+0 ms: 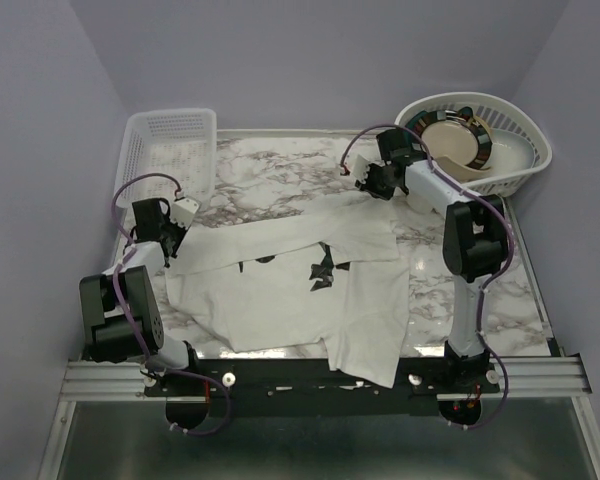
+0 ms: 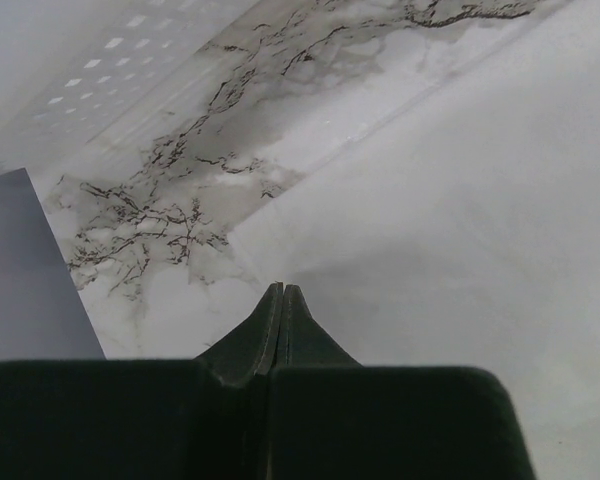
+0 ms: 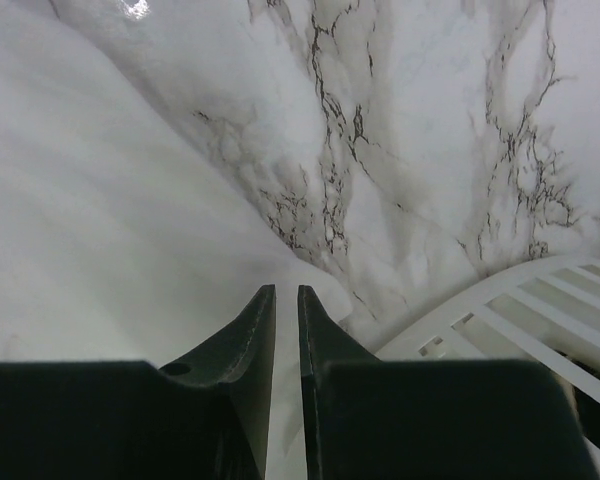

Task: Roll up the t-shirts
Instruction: Fold the T-shirt at the center of the board.

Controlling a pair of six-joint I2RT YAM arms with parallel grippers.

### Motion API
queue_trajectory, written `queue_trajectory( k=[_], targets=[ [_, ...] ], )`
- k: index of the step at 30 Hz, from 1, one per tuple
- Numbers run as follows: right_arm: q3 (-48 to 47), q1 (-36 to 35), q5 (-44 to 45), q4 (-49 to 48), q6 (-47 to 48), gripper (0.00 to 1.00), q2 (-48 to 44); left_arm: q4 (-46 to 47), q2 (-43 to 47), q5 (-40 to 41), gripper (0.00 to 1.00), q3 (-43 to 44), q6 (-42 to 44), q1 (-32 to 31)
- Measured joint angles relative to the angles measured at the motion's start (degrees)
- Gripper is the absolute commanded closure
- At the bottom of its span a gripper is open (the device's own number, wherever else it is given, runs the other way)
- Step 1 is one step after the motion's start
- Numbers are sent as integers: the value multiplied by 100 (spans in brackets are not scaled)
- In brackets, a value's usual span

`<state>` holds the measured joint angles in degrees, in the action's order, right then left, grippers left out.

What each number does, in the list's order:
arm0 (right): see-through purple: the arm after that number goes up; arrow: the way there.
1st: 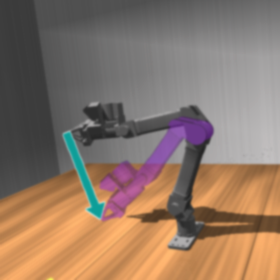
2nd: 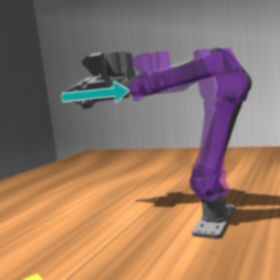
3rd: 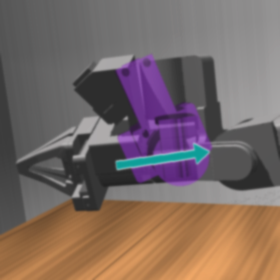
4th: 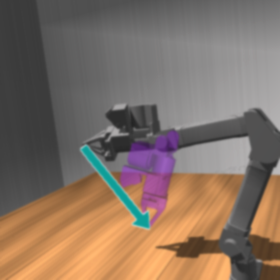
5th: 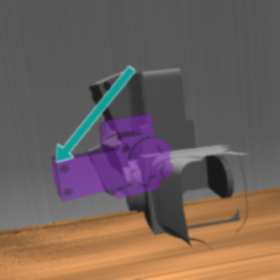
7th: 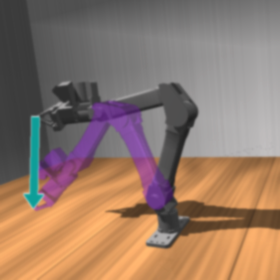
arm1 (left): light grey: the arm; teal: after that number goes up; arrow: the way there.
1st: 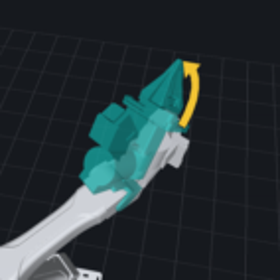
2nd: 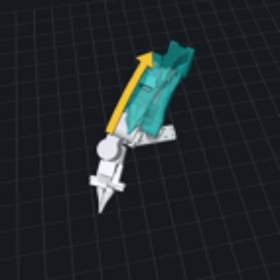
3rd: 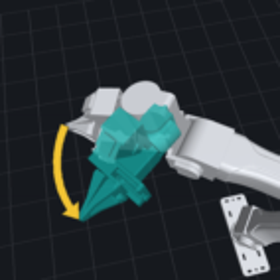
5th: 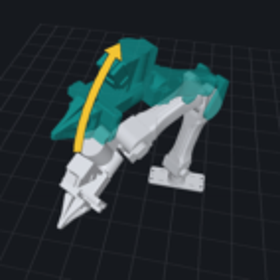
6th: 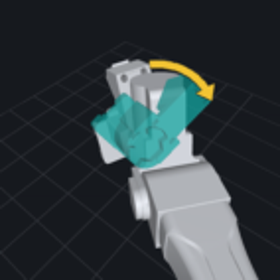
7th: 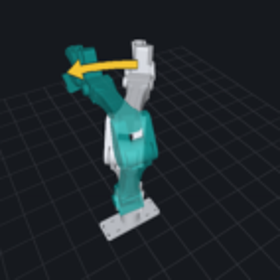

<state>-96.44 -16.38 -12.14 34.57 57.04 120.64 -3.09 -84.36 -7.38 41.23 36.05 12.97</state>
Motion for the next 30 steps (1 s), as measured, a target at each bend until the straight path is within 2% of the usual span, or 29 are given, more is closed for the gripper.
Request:
queue_trajectory(
  k=[9, 18, 19, 22, 23, 26, 28, 30],
  targets=[
    [240, -17, 774, 7, 249, 77, 66, 734, -59, 452, 100, -695, 643, 0],
    [527, -15, 1563, 184, 302, 75, 52, 949, -105, 793, 100, -798, 981, -35],
    [590, -13, 1622, 188, 297, 74, 37, 946, -107, 824, 100, -798, 992, -35],
    [706, -2, 1808, 334, 175, 63, -55, 855, -105, 859, 100, -732, 962, -35],
    [706, -2, 1816, 376, 146, 56, -90, 763, -101, 863, 99, -669, 927, -35],
    [802, 0, 1681, 555, 11, 48, -599, 442, 55, 844, 80, -404, 713, -35],
    [1073, -2, 1419, 597, 4, 47, -1285, 291, 227, 789, 69, -262, 566, -35],
    [1270, -17, 1176, 660, 11, 46, -1867, 129, 472, 671, 66, -155, 376, -35]
  ],
)
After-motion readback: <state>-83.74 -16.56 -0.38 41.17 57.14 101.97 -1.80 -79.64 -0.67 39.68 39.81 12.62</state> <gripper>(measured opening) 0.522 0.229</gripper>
